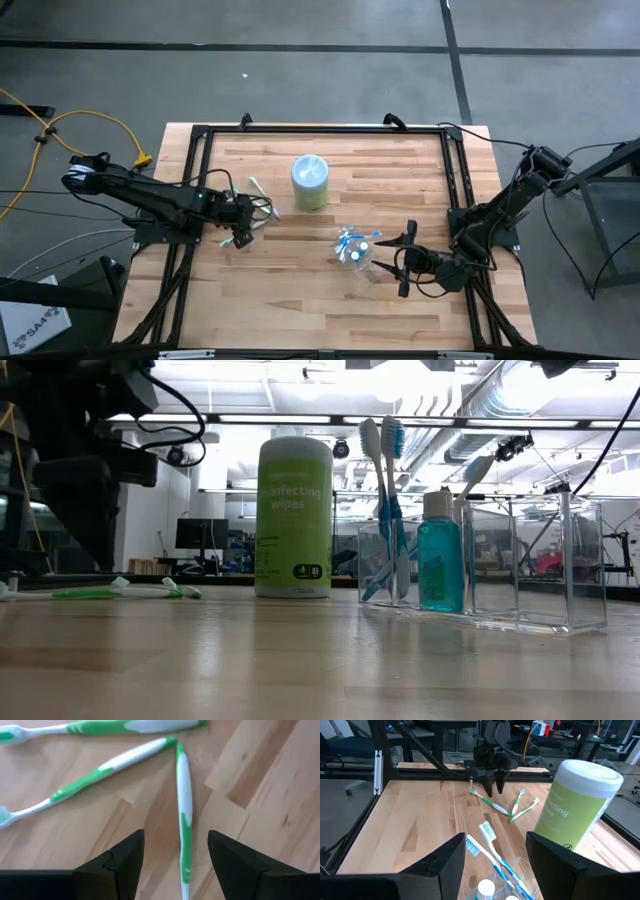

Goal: Pick & Place toothbrushing station
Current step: Put the bottom green toothbrush into the transparent organizer

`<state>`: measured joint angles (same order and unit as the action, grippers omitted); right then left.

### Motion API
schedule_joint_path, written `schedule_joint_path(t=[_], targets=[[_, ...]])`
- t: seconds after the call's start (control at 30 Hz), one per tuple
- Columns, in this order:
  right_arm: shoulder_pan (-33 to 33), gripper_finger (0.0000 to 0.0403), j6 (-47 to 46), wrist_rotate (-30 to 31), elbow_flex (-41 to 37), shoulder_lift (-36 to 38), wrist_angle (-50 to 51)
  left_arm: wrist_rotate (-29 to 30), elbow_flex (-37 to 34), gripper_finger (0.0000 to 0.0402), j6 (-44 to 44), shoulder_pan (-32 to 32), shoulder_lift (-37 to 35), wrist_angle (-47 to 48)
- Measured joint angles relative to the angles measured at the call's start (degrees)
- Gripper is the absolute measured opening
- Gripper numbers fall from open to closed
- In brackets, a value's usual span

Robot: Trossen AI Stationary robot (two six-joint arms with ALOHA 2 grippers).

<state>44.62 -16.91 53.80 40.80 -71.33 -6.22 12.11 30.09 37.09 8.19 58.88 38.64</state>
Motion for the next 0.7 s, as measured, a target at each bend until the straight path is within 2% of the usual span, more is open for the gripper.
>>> schedule_joint_path(t=[0.27,0.7], targets=[[0.0,0.02,0.0,0.0,0.0,0.0,-0.1,0.0,0.0,0.0214,-0.2,2.7,4.4,0.2],[0.0,0.02,0.0,0.0,0.0,0.0,-0.5,-0.2,0.1,0.0214,-2.0,2.8,13.1,-2.3]])
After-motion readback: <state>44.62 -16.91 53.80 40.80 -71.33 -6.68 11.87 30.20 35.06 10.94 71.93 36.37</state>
